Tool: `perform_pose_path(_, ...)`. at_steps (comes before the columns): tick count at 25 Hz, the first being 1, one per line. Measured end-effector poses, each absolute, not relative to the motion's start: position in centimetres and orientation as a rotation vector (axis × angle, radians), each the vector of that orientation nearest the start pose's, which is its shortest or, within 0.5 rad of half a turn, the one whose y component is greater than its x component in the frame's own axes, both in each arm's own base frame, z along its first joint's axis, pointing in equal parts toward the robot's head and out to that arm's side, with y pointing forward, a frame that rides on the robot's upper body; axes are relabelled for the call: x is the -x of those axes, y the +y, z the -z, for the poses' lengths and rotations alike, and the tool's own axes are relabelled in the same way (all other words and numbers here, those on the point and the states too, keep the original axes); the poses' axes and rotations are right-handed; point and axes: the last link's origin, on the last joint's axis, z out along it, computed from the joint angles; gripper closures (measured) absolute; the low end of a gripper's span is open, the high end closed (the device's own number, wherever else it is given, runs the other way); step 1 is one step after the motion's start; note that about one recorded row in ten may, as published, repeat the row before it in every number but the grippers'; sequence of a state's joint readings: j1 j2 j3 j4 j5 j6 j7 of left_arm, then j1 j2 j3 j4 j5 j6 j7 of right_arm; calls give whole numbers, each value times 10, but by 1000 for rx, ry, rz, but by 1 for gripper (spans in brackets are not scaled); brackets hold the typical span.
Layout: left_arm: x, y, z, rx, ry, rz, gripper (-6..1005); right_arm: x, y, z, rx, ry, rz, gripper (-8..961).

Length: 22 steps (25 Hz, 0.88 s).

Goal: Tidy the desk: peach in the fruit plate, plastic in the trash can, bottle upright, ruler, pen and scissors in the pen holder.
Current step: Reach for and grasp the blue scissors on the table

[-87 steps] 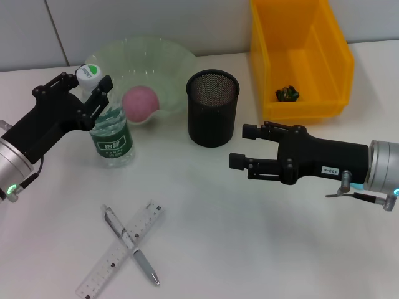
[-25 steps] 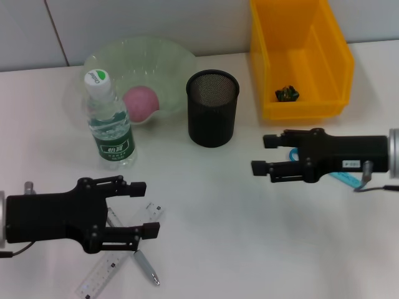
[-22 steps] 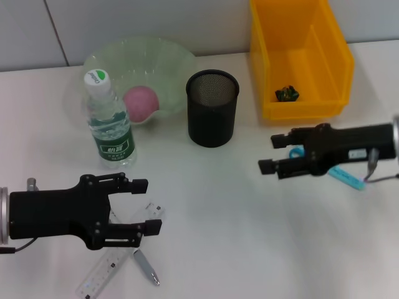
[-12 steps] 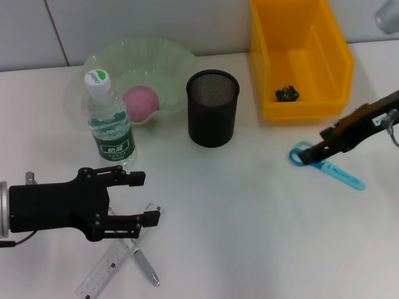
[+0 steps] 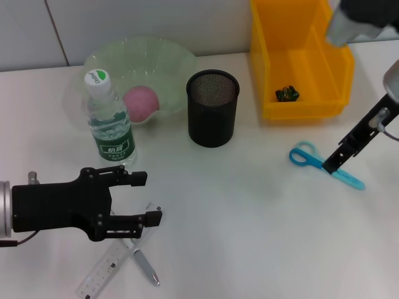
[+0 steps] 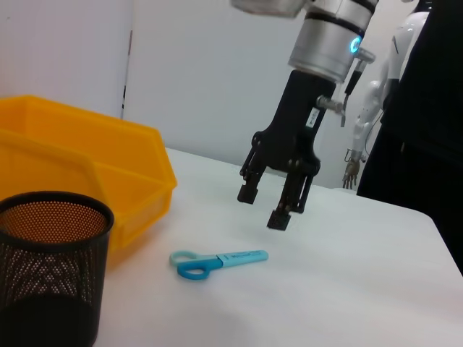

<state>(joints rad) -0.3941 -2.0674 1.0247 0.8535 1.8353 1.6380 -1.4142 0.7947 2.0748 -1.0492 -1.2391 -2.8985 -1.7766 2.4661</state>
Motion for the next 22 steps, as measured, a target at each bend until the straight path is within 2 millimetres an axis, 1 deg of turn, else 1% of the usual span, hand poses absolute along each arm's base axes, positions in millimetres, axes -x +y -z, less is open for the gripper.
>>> perform_pose_path(1, 245, 297, 5, 2928, -440, 669, 183, -195, 379, -48, 2441, 1019, 760, 149)
perform_pose_path(2, 245, 297, 5, 2928, -440, 669, 183, -195, 379, -48, 2441, 1019, 760, 149)
perform_pose_path(5, 246, 297, 5, 2928, -442, 670, 183, -200, 382, -40, 2441, 973, 785, 152)
perform_pose_path(11, 246, 296, 6, 2928, -451, 671, 183, -219, 391, -26, 2453, 939, 780, 167)
perform_pose_path(17, 249, 294, 8, 2931, -477, 677, 183, -228, 394, -19, 2450, 929, 764, 183)
perform_pose_path(19, 249, 294, 8, 2931, -477, 677, 183, -233, 395, -13, 2455, 930, 765, 188)
perform_pose_path(22, 249, 294, 9, 2932, -491, 676, 183, -236, 395, -10, 2459, 927, 763, 196)
